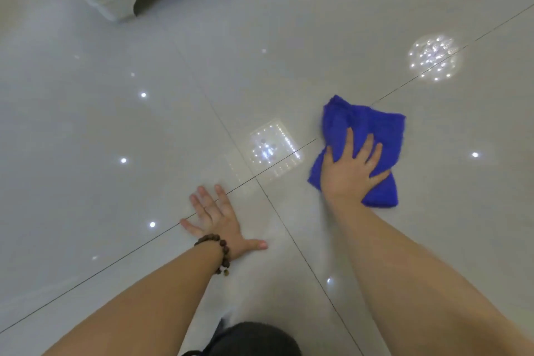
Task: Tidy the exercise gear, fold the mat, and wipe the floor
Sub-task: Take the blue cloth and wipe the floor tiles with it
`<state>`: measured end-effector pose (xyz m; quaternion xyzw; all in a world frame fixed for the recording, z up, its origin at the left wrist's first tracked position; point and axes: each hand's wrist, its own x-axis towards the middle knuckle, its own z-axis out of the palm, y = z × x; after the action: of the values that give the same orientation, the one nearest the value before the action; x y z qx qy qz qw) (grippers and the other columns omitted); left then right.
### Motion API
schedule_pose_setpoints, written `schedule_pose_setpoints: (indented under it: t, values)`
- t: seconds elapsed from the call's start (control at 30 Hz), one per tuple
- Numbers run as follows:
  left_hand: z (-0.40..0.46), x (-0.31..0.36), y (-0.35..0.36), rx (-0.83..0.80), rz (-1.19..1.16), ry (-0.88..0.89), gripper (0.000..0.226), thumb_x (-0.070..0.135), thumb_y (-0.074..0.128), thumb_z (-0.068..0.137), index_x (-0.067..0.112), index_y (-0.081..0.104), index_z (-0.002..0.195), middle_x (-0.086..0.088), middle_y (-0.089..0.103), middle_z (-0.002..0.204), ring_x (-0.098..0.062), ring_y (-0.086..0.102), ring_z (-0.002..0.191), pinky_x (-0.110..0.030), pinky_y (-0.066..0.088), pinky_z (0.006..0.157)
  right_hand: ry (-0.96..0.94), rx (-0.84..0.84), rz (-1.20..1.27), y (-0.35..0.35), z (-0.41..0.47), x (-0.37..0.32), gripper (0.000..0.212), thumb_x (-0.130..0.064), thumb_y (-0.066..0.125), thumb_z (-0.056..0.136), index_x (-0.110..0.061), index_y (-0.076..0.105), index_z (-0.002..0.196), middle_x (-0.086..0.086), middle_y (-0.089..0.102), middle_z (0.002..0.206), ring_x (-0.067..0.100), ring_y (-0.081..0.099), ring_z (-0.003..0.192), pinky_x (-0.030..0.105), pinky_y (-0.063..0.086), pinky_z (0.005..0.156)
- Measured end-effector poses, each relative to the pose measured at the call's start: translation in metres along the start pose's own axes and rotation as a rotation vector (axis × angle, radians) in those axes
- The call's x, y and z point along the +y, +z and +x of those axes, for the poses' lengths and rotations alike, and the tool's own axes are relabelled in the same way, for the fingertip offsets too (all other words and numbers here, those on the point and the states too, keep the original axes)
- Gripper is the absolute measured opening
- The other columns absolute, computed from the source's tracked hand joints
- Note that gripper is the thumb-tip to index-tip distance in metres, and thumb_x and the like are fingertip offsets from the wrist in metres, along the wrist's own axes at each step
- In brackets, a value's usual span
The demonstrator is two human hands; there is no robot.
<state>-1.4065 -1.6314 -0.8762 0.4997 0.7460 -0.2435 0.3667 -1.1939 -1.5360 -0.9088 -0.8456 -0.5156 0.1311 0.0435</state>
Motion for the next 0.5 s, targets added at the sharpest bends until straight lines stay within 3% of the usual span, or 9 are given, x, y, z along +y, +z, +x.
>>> schedule_pose_setpoints:
  t: [0.07, 0.13, 0.2, 0.27, 0.4, 0.43, 0.47, 0.5]
  values:
    - [0.001, 0.000, 0.000, 0.003, 0.006, -0.012, 0.160, 0.089, 0.063, 0.047, 0.011, -0.049, 0.130, -0.026, -0.048, 0.140, -0.046, -0.037, 0.134, -0.073, -0.001, 0.106, -0.475, -0.031, -0.078, 0.024, -0.059, -0.044, 0.061, -0.059, 0.032, 0.088, -0.040, 0.025, 0.146, 0.001, 0.020, 0.157, 0.026, 0.014, 0.145, 0.061, 0.002, 0.111]
    - [0.001, 0.001, 0.001, -0.005, 0.018, -0.027, 0.159, 0.093, 0.058, 0.045, 0.010, -0.038, 0.140, -0.027, -0.044, 0.143, -0.046, -0.036, 0.135, -0.073, 0.000, 0.106, -0.911, -0.142, -0.188, 0.033, -0.088, -0.052, 0.062, -0.060, 0.028, 0.084, -0.041, 0.031, 0.144, -0.001, 0.028, 0.154, 0.025, 0.022, 0.143, 0.059, 0.011, 0.111]
    - [0.001, 0.000, 0.002, 0.003, 0.020, -0.024, 0.158, 0.092, 0.059, 0.046, 0.009, -0.037, 0.140, -0.027, -0.044, 0.143, -0.046, -0.036, 0.135, -0.073, 0.000, 0.107, -1.004, -0.113, -0.176, 0.025, -0.066, -0.030, 0.062, -0.058, 0.032, 0.080, -0.040, 0.041, 0.139, -0.001, 0.038, 0.149, 0.024, 0.035, 0.137, 0.059, 0.026, 0.107]
    - [0.000, -0.002, 0.002, 0.011, -0.002, -0.008, 0.159, 0.087, 0.065, 0.048, 0.011, -0.047, 0.132, -0.024, -0.047, 0.141, -0.044, -0.037, 0.134, -0.073, -0.001, 0.107, -0.755, 0.042, -0.137, 0.015, -0.035, 0.017, 0.059, -0.054, 0.037, 0.081, -0.038, 0.044, 0.137, 0.001, 0.042, 0.147, 0.024, 0.039, 0.134, 0.058, 0.029, 0.103]
    - [-0.001, -0.002, 0.004, 0.026, -0.006, -0.007, 0.161, 0.087, 0.067, 0.046, 0.013, -0.049, 0.130, -0.024, -0.048, 0.141, -0.043, -0.039, 0.134, -0.074, -0.001, 0.106, 0.234, 0.133, 0.079, -0.016, -0.002, 0.090, 0.058, -0.056, 0.034, 0.091, -0.035, 0.032, 0.145, 0.004, 0.024, 0.155, 0.025, 0.018, 0.143, 0.062, 0.014, 0.109]
    - [-0.001, -0.002, 0.004, 0.031, -0.002, -0.006, 0.162, 0.087, 0.067, 0.045, 0.012, -0.049, 0.131, -0.024, -0.048, 0.141, -0.043, -0.039, 0.134, -0.074, -0.001, 0.106, 0.363, 0.130, 0.091, -0.012, -0.012, 0.077, 0.058, -0.056, 0.034, 0.093, -0.035, 0.029, 0.146, 0.003, 0.021, 0.156, 0.025, 0.015, 0.144, 0.063, 0.012, 0.109]
    - [-0.001, -0.002, 0.005, 0.038, 0.003, -0.001, 0.163, 0.087, 0.067, 0.044, 0.012, -0.049, 0.131, -0.024, -0.047, 0.141, -0.043, -0.038, 0.134, -0.075, -0.002, 0.106, 0.334, 0.138, 0.076, -0.004, -0.029, 0.055, 0.057, -0.055, 0.035, 0.093, -0.035, 0.029, 0.146, 0.003, 0.020, 0.157, 0.025, 0.014, 0.144, 0.062, 0.012, 0.110]
    - [-0.001, -0.001, 0.006, 0.048, 0.005, 0.006, 0.163, 0.087, 0.067, 0.045, 0.011, -0.048, 0.132, -0.024, -0.046, 0.142, -0.043, -0.038, 0.135, -0.074, -0.003, 0.105, 0.175, 0.166, 0.055, 0.009, -0.049, 0.031, 0.057, -0.054, 0.036, 0.092, -0.035, 0.030, 0.146, 0.003, 0.023, 0.156, 0.025, 0.017, 0.143, 0.060, 0.013, 0.110]
